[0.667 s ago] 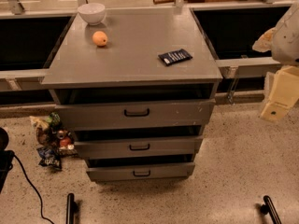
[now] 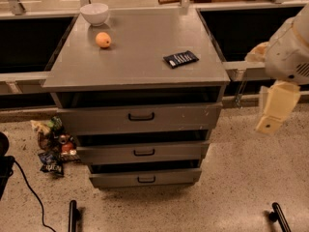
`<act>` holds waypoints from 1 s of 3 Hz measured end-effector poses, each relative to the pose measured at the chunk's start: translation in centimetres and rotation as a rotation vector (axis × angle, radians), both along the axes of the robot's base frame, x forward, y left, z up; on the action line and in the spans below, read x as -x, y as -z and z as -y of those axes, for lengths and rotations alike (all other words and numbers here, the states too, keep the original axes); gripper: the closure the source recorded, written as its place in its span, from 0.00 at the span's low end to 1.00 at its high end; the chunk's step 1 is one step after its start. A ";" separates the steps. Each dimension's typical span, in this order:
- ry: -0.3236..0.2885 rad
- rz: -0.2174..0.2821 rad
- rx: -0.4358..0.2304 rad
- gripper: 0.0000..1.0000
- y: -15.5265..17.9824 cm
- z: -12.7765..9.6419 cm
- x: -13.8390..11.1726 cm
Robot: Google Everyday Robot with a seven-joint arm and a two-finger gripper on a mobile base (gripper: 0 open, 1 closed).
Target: Open bottom drawer
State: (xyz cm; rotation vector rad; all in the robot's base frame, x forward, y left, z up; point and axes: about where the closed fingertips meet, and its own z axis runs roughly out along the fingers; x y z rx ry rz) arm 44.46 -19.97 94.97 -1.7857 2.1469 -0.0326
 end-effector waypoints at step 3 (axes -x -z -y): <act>-0.215 -0.165 -0.242 0.00 16.3 -9.2 1.2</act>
Offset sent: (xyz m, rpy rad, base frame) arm -0.0038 0.0947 -0.1689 0.2581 0.1102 0.2492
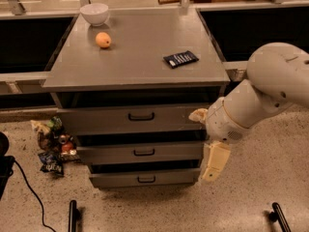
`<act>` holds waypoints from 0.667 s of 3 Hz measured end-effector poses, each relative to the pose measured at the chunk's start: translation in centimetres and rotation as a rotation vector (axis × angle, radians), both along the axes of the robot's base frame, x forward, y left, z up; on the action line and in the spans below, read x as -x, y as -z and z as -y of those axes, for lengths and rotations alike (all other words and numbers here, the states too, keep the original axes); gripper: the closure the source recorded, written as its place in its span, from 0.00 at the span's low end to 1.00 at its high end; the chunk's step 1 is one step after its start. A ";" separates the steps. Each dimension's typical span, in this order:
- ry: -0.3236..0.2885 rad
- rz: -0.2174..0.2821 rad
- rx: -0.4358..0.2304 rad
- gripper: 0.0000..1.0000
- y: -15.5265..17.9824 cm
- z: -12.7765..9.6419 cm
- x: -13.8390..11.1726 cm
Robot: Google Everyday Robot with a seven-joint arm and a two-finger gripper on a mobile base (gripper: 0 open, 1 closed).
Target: Open bottom drawer
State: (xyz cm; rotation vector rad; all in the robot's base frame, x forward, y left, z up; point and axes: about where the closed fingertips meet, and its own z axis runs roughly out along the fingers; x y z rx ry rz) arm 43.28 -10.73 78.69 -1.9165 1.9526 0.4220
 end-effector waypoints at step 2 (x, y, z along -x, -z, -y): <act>-0.020 0.009 -0.001 0.00 3.5 -0.2 -0.6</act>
Offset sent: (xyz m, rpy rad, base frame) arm 0.0214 0.0050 -0.1214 0.0071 -0.0296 0.0592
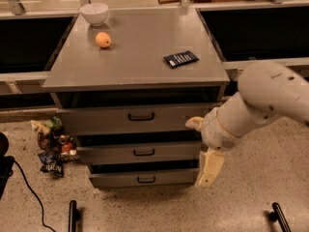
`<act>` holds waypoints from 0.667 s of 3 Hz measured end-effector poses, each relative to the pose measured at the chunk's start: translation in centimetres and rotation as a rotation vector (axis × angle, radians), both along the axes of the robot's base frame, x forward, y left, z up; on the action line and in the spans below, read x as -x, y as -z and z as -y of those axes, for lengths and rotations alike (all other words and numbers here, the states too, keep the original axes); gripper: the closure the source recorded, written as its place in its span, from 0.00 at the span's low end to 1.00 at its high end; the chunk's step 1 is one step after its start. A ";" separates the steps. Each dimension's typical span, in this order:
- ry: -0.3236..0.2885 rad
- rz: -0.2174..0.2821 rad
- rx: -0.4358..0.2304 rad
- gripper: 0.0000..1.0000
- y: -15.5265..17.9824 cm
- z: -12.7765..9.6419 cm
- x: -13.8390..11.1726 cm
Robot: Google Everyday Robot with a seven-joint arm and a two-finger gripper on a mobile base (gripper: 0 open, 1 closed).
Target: Open bottom drawer
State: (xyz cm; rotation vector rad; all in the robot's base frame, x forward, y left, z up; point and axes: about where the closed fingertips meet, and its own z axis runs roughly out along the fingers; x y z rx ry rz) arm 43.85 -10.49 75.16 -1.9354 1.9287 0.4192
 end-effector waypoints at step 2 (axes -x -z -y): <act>-0.048 0.014 -0.020 0.00 13.1 -0.4 -1.9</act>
Offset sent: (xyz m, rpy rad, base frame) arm 0.0287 0.0084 -0.2005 0.0419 -0.0230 0.0652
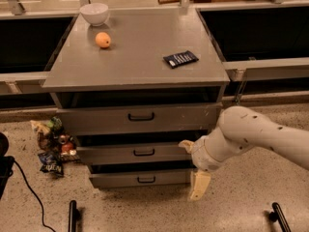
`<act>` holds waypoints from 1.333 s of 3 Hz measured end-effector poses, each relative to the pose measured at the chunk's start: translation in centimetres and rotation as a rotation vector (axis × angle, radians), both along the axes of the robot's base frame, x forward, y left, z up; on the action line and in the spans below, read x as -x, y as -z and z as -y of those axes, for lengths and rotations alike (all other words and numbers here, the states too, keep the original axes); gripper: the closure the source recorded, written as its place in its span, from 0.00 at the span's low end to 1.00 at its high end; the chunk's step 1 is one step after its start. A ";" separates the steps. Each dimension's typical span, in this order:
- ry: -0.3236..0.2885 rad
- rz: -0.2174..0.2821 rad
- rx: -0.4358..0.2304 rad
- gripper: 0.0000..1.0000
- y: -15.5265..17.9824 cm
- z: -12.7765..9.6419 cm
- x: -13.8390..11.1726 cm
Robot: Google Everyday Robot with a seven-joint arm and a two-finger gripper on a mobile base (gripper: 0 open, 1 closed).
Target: Open bottom drawer
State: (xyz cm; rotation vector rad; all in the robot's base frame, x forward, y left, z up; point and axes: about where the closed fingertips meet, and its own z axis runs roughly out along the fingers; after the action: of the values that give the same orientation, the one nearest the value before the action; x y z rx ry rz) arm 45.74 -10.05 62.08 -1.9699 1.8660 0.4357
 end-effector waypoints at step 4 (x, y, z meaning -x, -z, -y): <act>-0.045 0.029 -0.018 0.00 15.2 0.7 -2.2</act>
Offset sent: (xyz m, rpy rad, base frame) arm 0.0026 0.0041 -0.0399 0.0279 0.0079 0.0077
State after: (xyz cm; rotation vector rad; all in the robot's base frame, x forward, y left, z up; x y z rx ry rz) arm 47.96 -10.72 46.86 -1.9991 1.7969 0.4330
